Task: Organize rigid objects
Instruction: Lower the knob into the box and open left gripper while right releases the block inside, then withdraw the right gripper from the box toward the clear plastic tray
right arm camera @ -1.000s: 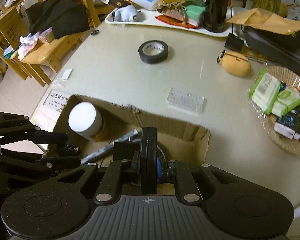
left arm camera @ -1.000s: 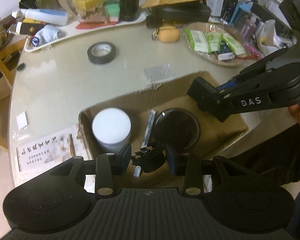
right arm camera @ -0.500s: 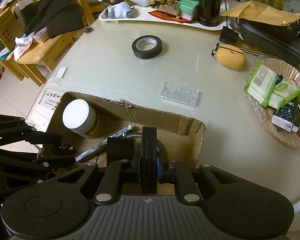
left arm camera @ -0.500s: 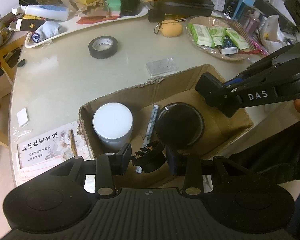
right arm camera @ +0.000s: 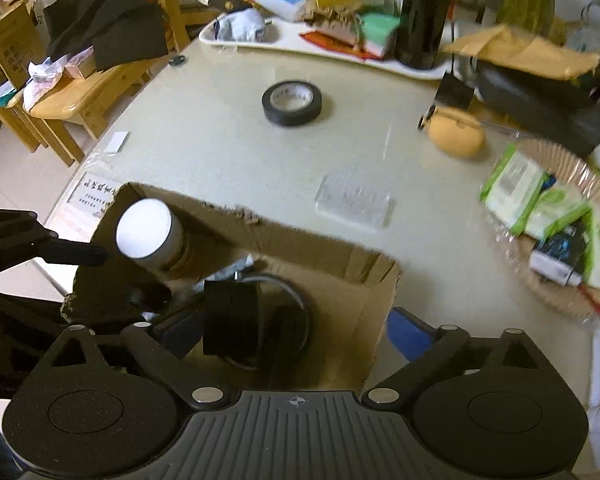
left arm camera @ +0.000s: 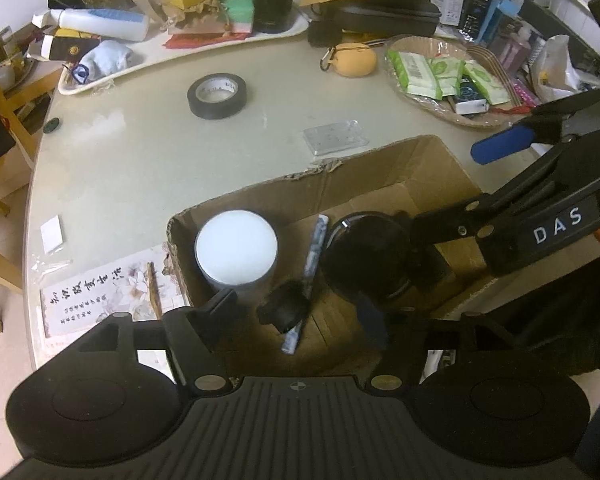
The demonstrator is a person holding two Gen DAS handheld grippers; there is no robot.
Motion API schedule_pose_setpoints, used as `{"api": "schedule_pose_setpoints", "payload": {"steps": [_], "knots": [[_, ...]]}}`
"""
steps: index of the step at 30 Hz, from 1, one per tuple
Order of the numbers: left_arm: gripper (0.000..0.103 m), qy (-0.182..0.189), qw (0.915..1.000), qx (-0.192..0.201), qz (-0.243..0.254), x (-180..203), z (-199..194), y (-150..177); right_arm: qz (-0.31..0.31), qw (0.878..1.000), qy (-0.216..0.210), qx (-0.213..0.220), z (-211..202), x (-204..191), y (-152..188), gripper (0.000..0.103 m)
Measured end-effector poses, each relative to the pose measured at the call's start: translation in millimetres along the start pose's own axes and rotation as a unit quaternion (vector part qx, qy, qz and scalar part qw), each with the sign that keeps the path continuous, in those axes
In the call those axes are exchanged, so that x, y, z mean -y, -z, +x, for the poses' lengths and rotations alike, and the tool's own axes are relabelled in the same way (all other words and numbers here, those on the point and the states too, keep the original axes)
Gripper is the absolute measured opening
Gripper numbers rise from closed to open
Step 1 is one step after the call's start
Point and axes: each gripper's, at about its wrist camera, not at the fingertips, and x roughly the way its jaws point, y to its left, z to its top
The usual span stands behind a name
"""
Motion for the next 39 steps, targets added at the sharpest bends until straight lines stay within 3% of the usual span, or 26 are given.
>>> {"api": "schedule_pose_setpoints", "payload": {"steps": [3,18,28,39], "knots": [[0.071,-0.002,1.0,-0.003,0.002,1,2,0,0.011,1.0,-0.002,-0.001,1,4,-1,0.101],[0.072,-0.004,1.0,0.004,0.002,1,0,-1,0.025,1.0,0.014,-0.01,4,10,-2,0.103],[0.072,-0.027,0.9945,0.088,-0.05,-11,-22,-8,0.051,0.998,0.027,0.019,-3,19,-5,0.103],[0.074,-0.059,0.9792,0.173,-0.089,-19,-43,-11,0.061,0.99,0.055,0.113,-27,23,-11,0.103]]}}
